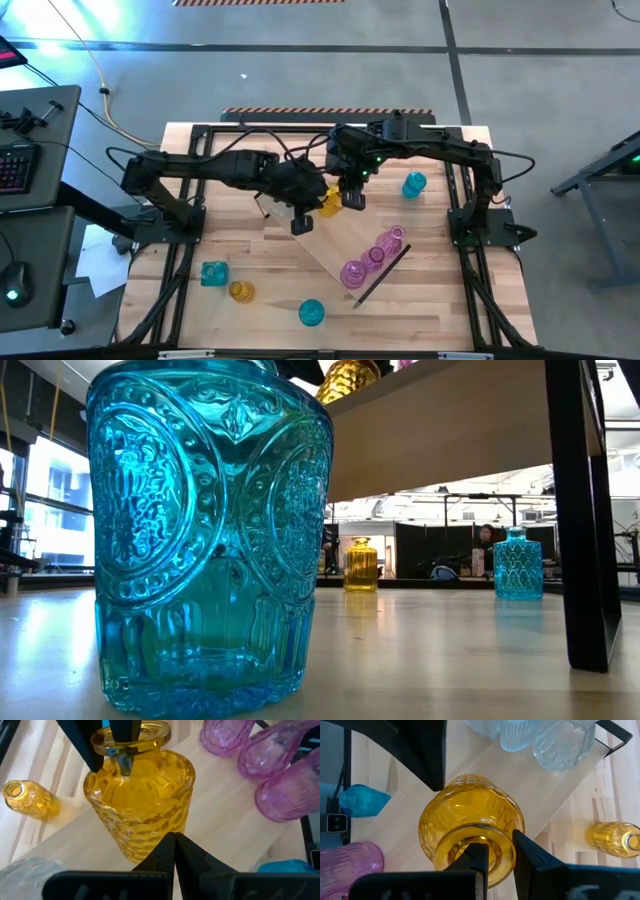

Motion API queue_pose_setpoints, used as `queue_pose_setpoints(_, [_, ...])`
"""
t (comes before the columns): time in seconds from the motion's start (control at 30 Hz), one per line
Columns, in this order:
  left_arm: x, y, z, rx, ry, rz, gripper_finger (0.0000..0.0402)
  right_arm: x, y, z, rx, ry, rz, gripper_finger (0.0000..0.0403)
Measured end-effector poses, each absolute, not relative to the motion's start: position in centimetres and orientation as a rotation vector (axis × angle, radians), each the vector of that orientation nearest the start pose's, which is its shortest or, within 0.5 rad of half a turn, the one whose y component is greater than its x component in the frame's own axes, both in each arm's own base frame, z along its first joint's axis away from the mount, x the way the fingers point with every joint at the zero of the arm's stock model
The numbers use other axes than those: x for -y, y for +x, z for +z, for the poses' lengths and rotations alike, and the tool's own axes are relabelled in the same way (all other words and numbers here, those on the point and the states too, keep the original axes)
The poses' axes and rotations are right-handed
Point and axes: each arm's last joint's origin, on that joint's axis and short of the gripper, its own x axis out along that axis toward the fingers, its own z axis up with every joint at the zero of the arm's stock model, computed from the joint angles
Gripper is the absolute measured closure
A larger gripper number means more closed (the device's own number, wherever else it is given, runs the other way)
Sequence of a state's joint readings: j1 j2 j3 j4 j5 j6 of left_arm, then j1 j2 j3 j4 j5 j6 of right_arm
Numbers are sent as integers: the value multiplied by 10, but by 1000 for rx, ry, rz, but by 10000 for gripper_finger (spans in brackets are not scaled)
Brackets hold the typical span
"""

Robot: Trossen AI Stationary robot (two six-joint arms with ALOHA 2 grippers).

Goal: Sort vases onto shelf
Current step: Put the top right yellow flower vase on the shelf

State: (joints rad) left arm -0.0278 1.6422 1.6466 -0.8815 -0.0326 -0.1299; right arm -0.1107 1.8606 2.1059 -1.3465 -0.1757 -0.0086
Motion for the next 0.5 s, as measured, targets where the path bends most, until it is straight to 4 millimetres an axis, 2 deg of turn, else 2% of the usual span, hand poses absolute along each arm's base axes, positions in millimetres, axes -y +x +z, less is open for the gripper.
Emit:
queue_pose_setpoints(0.2, [9, 345, 354, -866, -131, 77, 401, 35, 361, 386, -1095, 157, 65, 375])
queue_pose_setpoints(0.5, [8, 345, 355, -863, -159, 97, 401, 34, 365, 365, -1140, 183, 103, 375])
